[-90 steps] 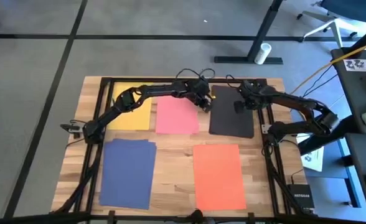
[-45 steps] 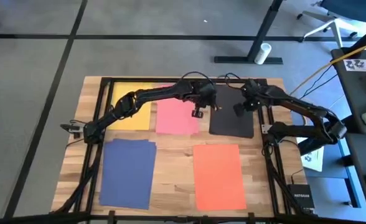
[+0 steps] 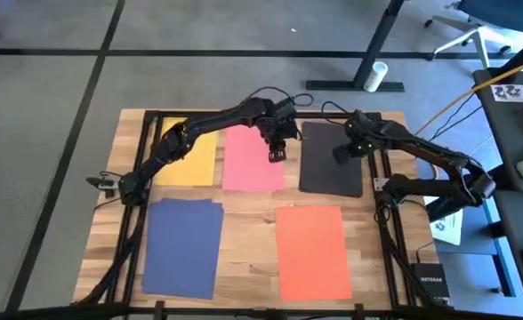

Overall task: Organize paper
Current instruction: Adjust the stacked black papers

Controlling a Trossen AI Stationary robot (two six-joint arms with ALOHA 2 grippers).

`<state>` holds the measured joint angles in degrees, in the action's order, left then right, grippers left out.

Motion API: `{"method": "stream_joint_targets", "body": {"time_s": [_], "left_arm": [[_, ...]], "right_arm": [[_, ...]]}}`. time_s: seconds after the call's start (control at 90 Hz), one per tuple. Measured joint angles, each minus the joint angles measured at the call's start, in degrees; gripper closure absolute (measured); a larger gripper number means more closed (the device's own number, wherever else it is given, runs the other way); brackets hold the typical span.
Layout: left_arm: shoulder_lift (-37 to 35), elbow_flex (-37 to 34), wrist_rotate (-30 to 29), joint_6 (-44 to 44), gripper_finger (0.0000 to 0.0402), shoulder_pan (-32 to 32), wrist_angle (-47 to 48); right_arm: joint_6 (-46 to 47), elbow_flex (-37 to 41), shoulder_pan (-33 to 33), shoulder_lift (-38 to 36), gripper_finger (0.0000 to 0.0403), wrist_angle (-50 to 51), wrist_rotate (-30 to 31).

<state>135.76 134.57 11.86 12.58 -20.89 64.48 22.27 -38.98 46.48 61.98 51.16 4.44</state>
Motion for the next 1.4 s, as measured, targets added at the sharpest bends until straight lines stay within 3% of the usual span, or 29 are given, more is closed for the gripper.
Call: {"method": "stream_joint_targets", "body": {"time_s": [0.1,0.233,0.333,0.656,1.022,1.222,1.4], "left_arm": [[-1.53,-1.10,2.34,-1.82,0.0402,0.47,-3.03],[-2.45,-4.17,11.71,-5.55,0.0402,1.11,-12.05],[-2.72,-7.91,15.33,-8.92,0.0402,2.32,-20.62],[-6.14,-20.90,14.74,-18.48,0.0402,3.86,-42.03],[-21.72,-46.55,7.72,-24.45,0.0402,1.28,-66.03],[-24.46,-53.76,7.46,-23.97,0.0402,-0.19,-65.59],[-24.41,-54.52,7.58,-19.59,0.0402,-0.10,-61.91]], "right_arm": [[2.42,2.17,-0.02,0.00,0.0403,-3.14,0.64],[3.27,6.18,-0.02,0.15,0.0403,-11.83,-0.04],[4.90,9.01,-0.02,0.24,0.0403,-18.99,-0.90],[5.74,13.44,-1.55,5.19,0.0403,-25.63,-1.55],[6.09,13.16,-5.73,11.45,0.0403,-30.60,-1.24],[5.79,13.18,-5.60,12.44,0.0403,-32.14,-3.32],[3.09,13.22,-5.60,12.46,0.0403,-31.91,-6.56]]}}
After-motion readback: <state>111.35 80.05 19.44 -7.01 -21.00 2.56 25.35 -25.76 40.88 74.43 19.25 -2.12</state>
